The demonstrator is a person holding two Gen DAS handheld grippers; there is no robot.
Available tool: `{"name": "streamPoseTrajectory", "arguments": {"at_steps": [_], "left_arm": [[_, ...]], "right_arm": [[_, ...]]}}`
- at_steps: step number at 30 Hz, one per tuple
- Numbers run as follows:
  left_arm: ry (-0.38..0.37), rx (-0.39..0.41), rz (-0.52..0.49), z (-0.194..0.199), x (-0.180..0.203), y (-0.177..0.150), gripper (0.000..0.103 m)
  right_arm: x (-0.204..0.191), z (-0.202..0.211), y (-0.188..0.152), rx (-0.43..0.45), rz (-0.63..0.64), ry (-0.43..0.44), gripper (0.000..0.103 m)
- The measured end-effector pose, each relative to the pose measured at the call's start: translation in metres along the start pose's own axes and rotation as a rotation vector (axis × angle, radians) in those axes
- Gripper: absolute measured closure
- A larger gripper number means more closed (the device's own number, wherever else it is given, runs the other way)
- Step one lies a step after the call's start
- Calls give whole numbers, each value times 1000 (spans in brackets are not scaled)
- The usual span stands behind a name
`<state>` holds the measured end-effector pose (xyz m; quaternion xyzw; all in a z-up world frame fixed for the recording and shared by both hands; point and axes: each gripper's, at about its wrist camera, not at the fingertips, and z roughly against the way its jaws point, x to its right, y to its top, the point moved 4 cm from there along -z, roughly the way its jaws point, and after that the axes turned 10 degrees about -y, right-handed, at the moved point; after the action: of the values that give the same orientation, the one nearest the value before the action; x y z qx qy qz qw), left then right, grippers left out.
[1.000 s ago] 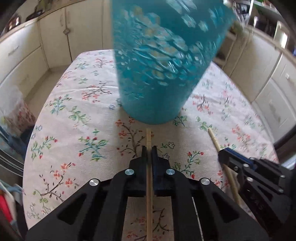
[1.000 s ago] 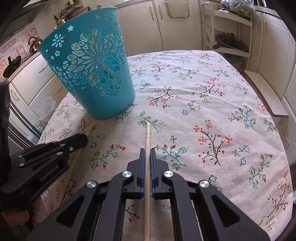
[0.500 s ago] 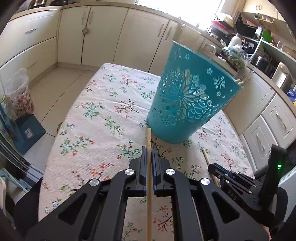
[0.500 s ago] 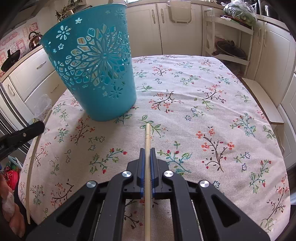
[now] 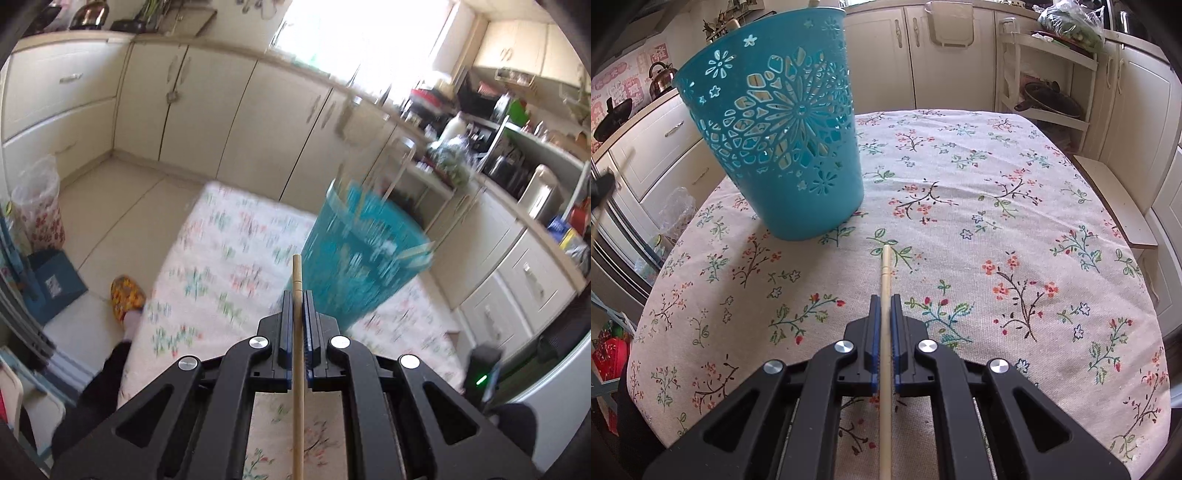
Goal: Organize utensils
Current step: 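Lift the stick with the left tool over the teal basket and release it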
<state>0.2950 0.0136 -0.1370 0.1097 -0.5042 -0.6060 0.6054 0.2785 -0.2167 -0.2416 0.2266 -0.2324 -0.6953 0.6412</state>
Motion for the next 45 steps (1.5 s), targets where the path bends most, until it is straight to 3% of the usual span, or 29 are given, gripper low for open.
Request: {"name": "streamPoseTrajectory", "arguments": {"at_steps": [4,13,18,22,28,37,41,45], "left_arm": [[-52,59,-19,11,19,33,98],[-153,181,-64,-4,67,106,98],[-148,235,-90,-43,80,140,98],[-136,249,-79,-74,77,150,98],[-115,239,-65,-107,68,155,98],[-87,212,-112,-118,66,140,98],[-73,146,-164,-123,71,126,98],[-39,23,-224,-130,74,111,98]], "right_arm": [[2,-1,0,-5,-19,17,97],[3,-2,1,-13,-37,34,97],[3,-4,2,-17,-43,42,97],[6,-5,3,-24,-61,64,97],[7,-5,3,-26,-64,67,97],[9,-5,4,-30,-71,76,97],[10,-5,4,-30,-70,76,97],[10,-5,4,-31,-67,76,97]]}}
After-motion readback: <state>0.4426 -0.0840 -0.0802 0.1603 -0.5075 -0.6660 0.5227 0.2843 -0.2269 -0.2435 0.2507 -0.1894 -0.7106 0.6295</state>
